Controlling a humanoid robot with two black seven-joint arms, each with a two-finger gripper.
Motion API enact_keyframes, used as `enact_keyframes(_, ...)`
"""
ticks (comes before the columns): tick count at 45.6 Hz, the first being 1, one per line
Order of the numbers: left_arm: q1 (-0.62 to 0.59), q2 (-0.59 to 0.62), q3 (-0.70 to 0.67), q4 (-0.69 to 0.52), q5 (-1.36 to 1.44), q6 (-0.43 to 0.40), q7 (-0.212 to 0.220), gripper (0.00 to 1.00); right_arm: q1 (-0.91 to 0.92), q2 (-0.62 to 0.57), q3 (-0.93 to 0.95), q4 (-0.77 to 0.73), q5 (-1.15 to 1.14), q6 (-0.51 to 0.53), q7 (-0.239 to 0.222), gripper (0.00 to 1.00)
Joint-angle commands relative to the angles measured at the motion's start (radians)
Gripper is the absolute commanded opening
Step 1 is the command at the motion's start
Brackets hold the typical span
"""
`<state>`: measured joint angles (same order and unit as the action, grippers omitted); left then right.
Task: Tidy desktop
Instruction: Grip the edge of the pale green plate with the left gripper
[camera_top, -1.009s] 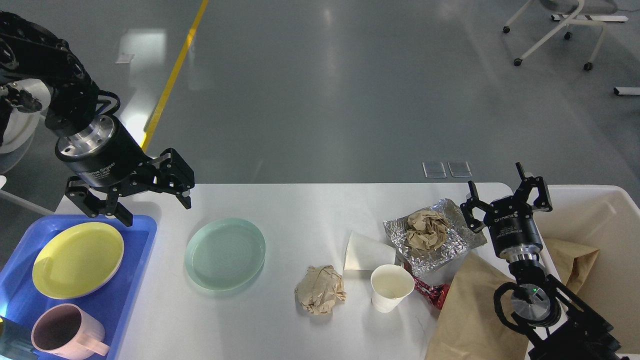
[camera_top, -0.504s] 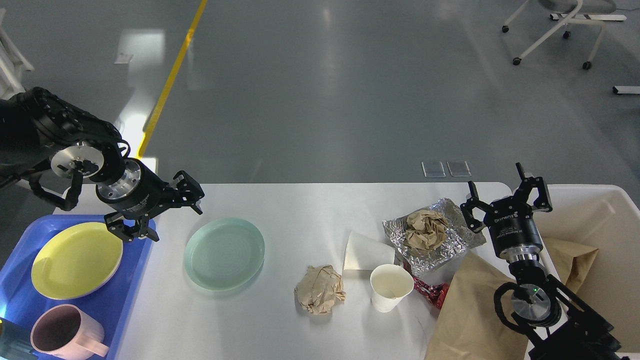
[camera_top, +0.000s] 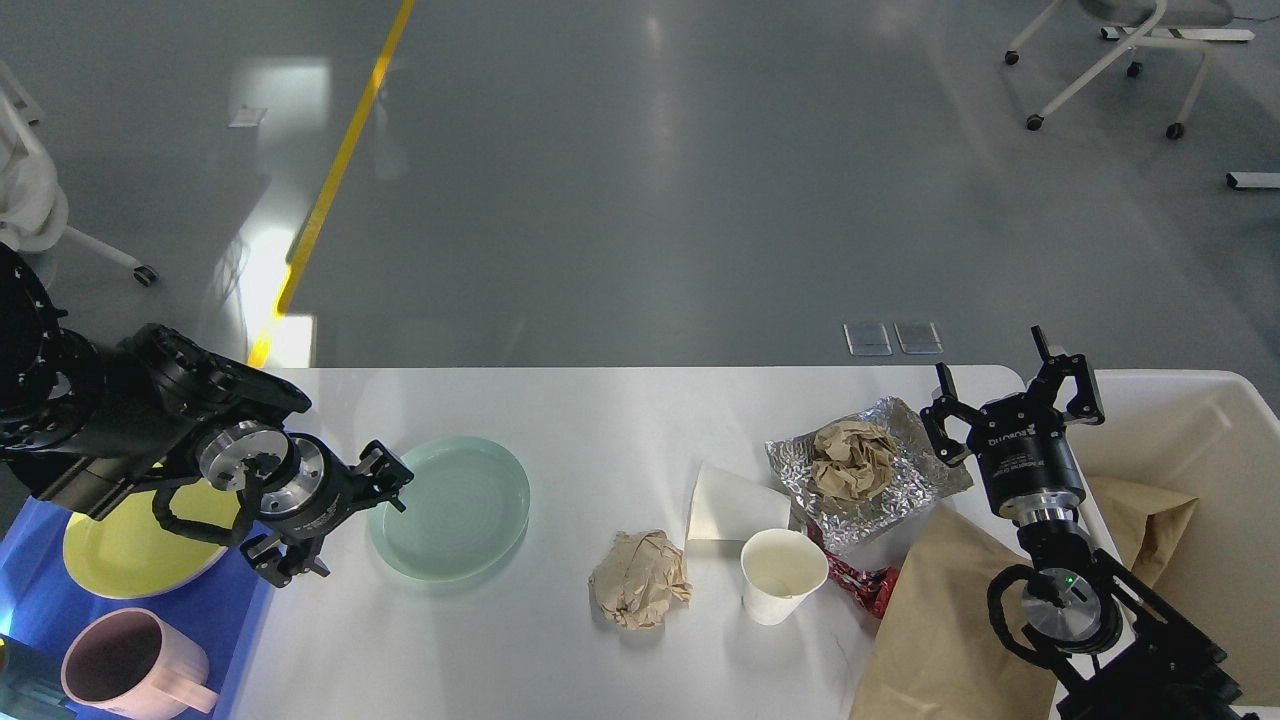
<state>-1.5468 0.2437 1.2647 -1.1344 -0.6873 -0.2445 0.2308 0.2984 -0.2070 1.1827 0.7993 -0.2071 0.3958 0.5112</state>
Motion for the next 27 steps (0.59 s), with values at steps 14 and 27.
enact_keyframes(14,0.157,-0.058,-0.056,0.128,0.003,0.126,-0.001,0.96,0.001,0.0,0.0,0.0,0.0,0.0,0.001,1.0)
enact_keyframes(27,0.204,-0.069,-0.119,0.165,0.152,0.168,-0.002,0.93,0.001,0.0,0.0,0.0,0.0,0.0,0.0,1.0)
